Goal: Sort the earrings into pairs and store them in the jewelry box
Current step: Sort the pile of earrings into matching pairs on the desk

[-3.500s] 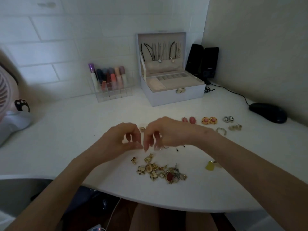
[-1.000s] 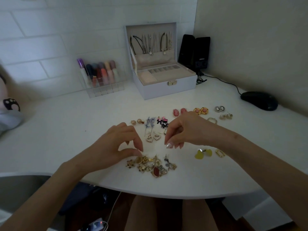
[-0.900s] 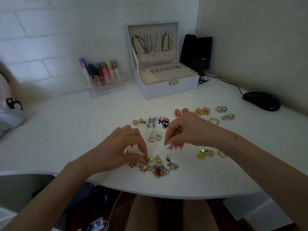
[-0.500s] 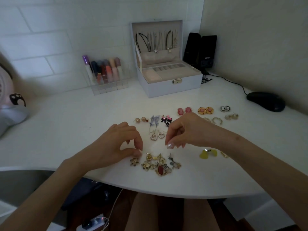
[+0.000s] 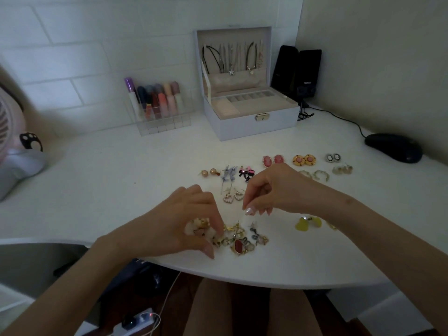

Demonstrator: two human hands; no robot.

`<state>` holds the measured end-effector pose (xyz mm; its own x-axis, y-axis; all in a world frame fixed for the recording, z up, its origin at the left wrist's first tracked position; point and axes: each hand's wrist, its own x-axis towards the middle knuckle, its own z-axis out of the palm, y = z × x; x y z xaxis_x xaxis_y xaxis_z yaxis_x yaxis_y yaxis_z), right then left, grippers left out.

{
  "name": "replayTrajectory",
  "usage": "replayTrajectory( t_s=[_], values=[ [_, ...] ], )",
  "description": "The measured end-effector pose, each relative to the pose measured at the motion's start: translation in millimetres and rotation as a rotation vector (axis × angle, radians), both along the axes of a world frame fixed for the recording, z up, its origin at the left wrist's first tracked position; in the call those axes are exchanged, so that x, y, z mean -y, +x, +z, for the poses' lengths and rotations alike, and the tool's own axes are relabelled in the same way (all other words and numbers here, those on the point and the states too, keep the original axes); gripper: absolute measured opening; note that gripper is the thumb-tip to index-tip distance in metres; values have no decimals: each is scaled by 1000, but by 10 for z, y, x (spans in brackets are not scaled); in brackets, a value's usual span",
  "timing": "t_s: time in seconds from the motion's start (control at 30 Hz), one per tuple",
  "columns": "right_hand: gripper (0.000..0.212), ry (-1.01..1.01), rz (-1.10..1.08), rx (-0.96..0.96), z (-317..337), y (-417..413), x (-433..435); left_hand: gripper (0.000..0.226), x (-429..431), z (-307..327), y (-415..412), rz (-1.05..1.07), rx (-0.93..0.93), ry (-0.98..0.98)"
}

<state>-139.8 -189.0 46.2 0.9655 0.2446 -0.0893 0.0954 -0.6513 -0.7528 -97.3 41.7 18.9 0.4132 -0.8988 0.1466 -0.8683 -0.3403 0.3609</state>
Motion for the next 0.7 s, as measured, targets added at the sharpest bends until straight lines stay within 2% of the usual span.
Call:
replayTrajectory(
  t_s=[0.2,0.37,0.57,0.7],
  values=[
    [7,-2,7,4,0,3,-14,23,36,-98,9,9,9,26],
    [7,8,0,7,-13,4,2,25,-52,-72,60,30,-13,19],
    [5,14,-1,11,-8,23,-23,29,63,-45,74,139,-13,-150],
    [4,18,-6,4,6,34,-33,34,185,-101,65,104,113,22]
  ],
)
